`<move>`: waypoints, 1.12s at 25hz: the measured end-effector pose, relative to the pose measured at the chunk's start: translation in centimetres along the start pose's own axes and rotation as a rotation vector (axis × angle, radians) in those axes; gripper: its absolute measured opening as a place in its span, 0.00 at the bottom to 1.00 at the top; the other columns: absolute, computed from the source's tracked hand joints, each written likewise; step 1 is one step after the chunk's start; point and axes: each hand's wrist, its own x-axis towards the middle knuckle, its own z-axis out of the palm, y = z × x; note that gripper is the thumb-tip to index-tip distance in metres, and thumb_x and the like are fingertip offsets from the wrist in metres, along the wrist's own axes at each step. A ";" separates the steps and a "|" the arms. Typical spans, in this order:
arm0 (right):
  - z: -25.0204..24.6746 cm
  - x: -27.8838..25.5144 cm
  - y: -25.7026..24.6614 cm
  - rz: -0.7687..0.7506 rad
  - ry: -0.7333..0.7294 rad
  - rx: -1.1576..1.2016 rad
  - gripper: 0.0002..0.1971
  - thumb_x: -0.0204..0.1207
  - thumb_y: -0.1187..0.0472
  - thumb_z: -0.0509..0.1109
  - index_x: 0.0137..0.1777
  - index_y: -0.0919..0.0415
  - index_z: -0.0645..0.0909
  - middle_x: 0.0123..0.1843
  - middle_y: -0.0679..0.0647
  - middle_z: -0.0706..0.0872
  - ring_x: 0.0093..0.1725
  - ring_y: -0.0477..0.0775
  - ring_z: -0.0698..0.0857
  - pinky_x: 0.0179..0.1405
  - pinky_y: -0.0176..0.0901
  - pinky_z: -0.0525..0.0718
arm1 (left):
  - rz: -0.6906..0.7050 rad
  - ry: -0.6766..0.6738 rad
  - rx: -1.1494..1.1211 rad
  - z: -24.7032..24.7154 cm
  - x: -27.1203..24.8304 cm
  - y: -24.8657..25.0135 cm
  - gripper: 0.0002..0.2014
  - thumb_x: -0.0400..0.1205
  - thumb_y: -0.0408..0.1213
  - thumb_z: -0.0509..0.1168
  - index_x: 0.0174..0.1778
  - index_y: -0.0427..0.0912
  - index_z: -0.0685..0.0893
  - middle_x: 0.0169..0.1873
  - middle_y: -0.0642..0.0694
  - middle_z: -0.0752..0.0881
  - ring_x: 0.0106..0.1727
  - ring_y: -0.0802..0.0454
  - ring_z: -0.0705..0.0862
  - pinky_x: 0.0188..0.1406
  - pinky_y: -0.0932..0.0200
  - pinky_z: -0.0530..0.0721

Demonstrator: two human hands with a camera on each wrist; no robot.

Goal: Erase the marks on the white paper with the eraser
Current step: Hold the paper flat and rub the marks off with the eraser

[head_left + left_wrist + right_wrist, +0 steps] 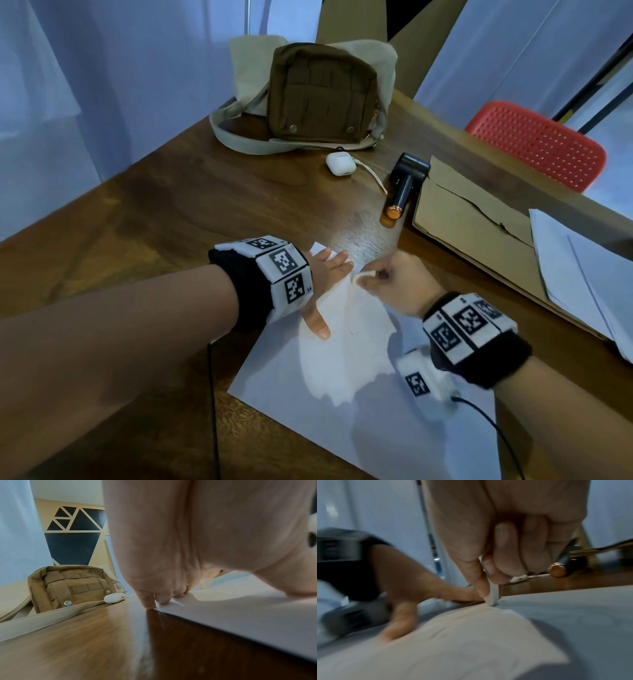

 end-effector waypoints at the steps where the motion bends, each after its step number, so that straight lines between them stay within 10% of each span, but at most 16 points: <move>1: 0.4 -0.3 -0.1 -0.012 -0.009 -0.005 0.11 0.79 0.61 0.63 0.45 0.58 0.88 0.33 0.52 0.84 0.34 0.47 0.78 0.39 0.38 0.73 | -0.003 0.002 0.003 0.0 0.0 0.0 0.58 0.73 0.57 0.71 0.82 0.41 0.34 0.83 0.43 0.35 0.83 0.42 0.36 0.81 0.46 0.41; 6: 1.7 -4.8 -1.4 -0.155 -0.181 0.091 0.09 0.75 0.63 0.66 0.49 0.60 0.89 0.27 0.44 0.78 0.25 0.35 0.77 0.30 0.21 0.71 | -0.028 -0.007 0.006 0.6 0.4 0.0 0.59 0.73 0.57 0.71 0.82 0.40 0.32 0.82 0.42 0.34 0.83 0.41 0.35 0.81 0.46 0.40; 10: 0.0 -2.0 0.0 0.047 -0.044 0.063 0.07 0.77 0.58 0.68 0.46 0.52 0.89 0.32 0.47 0.84 0.33 0.44 0.79 0.39 0.38 0.76 | -0.023 0.004 -0.006 0.1 -0.1 0.1 0.58 0.73 0.57 0.70 0.82 0.41 0.34 0.83 0.43 0.35 0.83 0.43 0.36 0.81 0.47 0.42; 16: 2.3 -5.8 -1.0 -0.167 -0.146 0.006 0.11 0.76 0.61 0.65 0.33 0.59 0.83 0.26 0.49 0.76 0.28 0.45 0.73 0.35 0.35 0.72 | -0.034 0.011 0.005 -0.3 -0.8 0.9 0.63 0.64 0.63 0.70 0.83 0.37 0.38 0.83 0.41 0.41 0.84 0.42 0.41 0.78 0.54 0.41; 20: 2.5 -6.2 0.7 -0.021 0.001 0.024 0.08 0.80 0.62 0.61 0.53 0.60 0.80 0.53 0.56 0.76 0.52 0.51 0.77 0.55 0.35 0.74 | -0.044 0.026 -0.015 -0.4 -1.0 0.6 0.55 0.74 0.54 0.71 0.83 0.39 0.38 0.83 0.43 0.40 0.84 0.43 0.41 0.81 0.49 0.45; 23: 2.7 -7.3 0.4 -0.012 -0.095 0.089 0.05 0.83 0.65 0.55 0.48 0.66 0.69 0.44 0.53 0.72 0.41 0.41 0.74 0.41 0.28 0.69 | -0.038 0.033 0.000 -0.5 -0.9 0.5 0.55 0.74 0.55 0.70 0.83 0.41 0.38 0.83 0.45 0.38 0.84 0.44 0.40 0.81 0.47 0.45; 28: 0.6 -5.4 2.1 0.095 -0.127 0.104 0.05 0.83 0.62 0.56 0.49 0.63 0.71 0.44 0.51 0.76 0.48 0.50 0.75 0.48 0.38 0.69 | -0.053 0.051 -0.012 -1.2 -1.2 0.0 0.56 0.73 0.56 0.71 0.83 0.42 0.38 0.83 0.45 0.37 0.84 0.44 0.38 0.81 0.43 0.43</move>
